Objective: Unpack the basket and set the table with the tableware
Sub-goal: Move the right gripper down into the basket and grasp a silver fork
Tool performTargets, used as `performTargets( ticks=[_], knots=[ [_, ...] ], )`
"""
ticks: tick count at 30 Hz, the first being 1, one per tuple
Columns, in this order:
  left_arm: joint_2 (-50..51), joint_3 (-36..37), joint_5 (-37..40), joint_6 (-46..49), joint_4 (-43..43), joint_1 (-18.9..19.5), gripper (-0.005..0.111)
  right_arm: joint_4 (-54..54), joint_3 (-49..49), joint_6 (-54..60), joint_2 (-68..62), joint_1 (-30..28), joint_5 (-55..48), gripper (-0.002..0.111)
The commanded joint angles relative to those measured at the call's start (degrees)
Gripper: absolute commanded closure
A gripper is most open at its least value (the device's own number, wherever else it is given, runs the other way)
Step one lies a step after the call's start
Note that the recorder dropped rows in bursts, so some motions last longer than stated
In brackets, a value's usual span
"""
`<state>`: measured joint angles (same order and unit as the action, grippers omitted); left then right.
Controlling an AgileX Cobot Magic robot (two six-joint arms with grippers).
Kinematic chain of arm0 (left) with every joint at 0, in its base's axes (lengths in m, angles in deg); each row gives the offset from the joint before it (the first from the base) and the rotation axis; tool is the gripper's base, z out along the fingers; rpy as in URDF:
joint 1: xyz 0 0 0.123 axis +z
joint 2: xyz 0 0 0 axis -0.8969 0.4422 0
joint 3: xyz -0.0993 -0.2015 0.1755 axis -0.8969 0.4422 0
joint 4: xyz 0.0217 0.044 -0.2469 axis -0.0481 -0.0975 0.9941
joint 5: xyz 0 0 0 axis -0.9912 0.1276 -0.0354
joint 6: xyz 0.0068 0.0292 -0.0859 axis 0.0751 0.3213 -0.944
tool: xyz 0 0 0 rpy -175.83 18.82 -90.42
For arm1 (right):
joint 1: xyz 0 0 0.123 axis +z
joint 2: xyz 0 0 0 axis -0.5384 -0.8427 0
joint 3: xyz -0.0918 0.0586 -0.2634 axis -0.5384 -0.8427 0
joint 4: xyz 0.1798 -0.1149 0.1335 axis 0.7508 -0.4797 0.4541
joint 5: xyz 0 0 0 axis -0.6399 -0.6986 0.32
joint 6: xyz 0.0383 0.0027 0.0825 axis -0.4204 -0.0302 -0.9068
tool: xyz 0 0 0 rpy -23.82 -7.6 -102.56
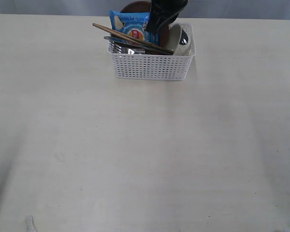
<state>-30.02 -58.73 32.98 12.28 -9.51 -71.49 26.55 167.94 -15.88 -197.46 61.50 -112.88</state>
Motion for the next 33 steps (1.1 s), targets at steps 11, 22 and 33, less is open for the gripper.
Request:
performTargets(
  ticks=[11,22,33],
  knots=[
    [-0.19,0.18,-0.1,-0.17,-0.02,-0.44,0.107,3.94,0.65,9.15,-5.33,-0.03,9.63,0.066],
    [-0.19,0.18,-0.1,-0.17,-0.02,-0.44,0.107,9.79,0.65,14.82,-7.67,0.0,12.26,0.064],
    [-0.19,0.18,-0.1,-0.06,-0.02,-0.44,0.107,9.42,0.56,15.95,-8.98,-0.82,13.88,0.064]
  ],
)
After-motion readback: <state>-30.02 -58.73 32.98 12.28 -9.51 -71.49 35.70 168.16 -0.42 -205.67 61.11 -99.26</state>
